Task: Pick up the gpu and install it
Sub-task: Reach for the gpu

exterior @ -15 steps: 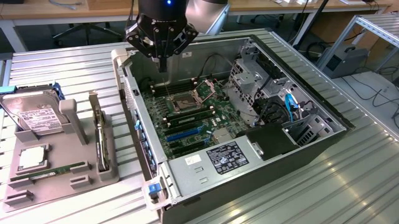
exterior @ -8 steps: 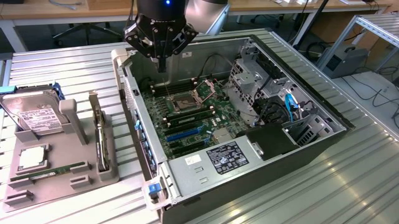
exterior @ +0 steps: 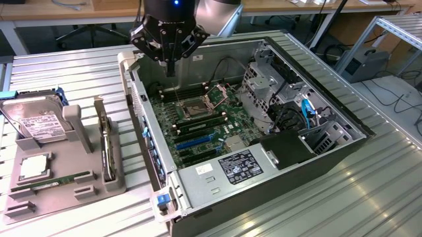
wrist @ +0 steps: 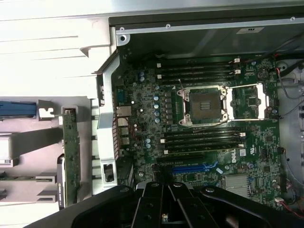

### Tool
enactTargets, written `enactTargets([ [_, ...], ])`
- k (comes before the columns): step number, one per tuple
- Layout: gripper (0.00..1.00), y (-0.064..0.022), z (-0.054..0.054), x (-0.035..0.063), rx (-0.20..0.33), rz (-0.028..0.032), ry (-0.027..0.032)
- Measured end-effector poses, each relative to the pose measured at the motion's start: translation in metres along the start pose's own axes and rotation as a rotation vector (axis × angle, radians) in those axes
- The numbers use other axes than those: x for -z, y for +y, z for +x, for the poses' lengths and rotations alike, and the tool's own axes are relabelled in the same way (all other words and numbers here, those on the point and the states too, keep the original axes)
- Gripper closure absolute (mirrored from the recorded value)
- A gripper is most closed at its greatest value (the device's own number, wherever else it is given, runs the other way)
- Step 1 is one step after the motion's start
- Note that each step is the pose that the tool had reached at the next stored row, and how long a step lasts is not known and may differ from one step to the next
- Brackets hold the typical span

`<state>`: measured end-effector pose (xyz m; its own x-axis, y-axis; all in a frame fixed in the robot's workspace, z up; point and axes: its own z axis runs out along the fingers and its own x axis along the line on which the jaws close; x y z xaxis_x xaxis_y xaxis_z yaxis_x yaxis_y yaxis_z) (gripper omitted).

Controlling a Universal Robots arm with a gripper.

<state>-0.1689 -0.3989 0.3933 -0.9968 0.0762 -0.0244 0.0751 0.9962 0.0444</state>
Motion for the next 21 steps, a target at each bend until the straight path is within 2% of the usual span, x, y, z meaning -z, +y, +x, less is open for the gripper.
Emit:
enactTargets([
  [21, 0.89, -0.0005, 0.0066, 0.0002, 0.000, 0.0000, 0.0000],
])
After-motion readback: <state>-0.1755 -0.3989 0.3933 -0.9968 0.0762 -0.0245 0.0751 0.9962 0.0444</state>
